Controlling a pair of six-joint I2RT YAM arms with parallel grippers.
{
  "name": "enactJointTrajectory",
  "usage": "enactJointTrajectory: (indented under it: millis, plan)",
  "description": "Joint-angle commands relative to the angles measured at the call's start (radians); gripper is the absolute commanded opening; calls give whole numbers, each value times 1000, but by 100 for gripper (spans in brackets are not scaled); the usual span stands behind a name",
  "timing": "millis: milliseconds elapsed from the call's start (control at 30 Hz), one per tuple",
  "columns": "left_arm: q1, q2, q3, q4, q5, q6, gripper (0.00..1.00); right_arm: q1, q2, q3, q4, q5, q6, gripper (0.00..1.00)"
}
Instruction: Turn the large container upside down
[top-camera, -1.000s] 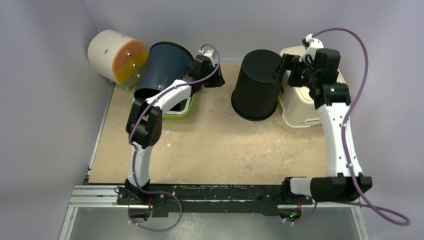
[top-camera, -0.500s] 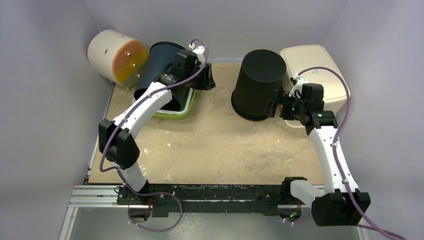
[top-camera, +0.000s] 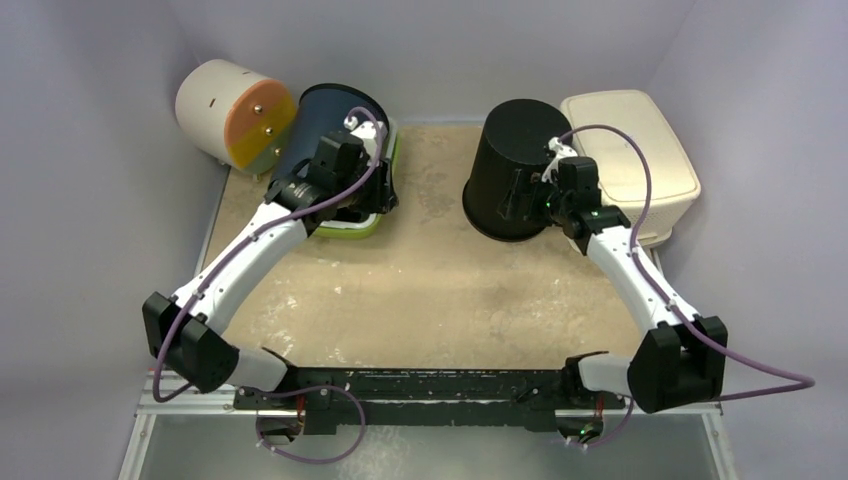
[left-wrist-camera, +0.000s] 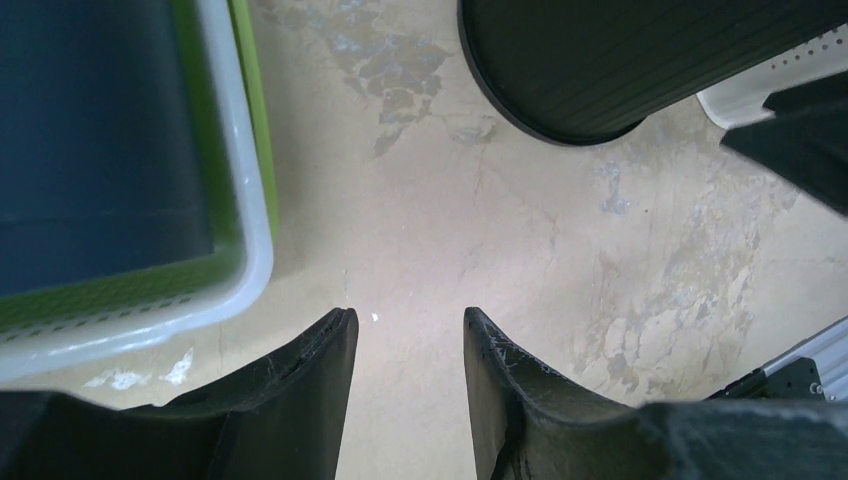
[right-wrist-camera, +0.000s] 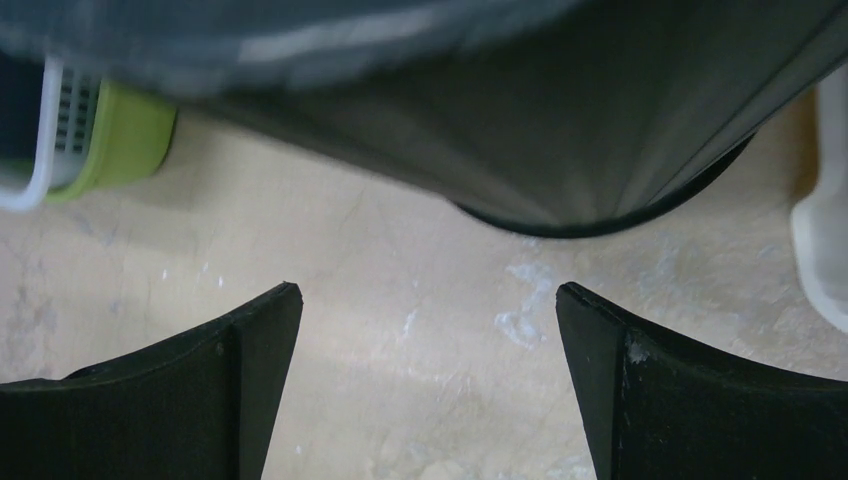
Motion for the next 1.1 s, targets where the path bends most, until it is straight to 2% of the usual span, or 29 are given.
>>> enactJointTrajectory:
  millis: [0, 133, 367, 533, 833, 967, 1067]
  plan:
    - [-3, -89, -39, 12, -49, -25, 43, -6, 46, 9, 212, 154, 85, 100]
    - [-3, -141, -68, 6, -70, -37, 43, -6, 176, 89, 281, 174, 98, 100]
    - [-3, -210, -112, -19, -115, -42, 44, -6, 407, 337, 352, 214, 53, 100]
    - [-3, -245, -127, -38, -151, -45, 44, -6, 515, 523, 318, 276, 27, 100]
    - [-3, -283, -151, -62, -223, -84, 50, -8, 503, 560, 284, 322, -21, 100]
    - [-3, -283, -153, -74, -264, -131, 52, -7, 457, 553, 218, 297, -18, 100]
    - [-3, -289, -178, -71, -317, -183, 57, -7, 395, 521, 199, 288, -28, 100]
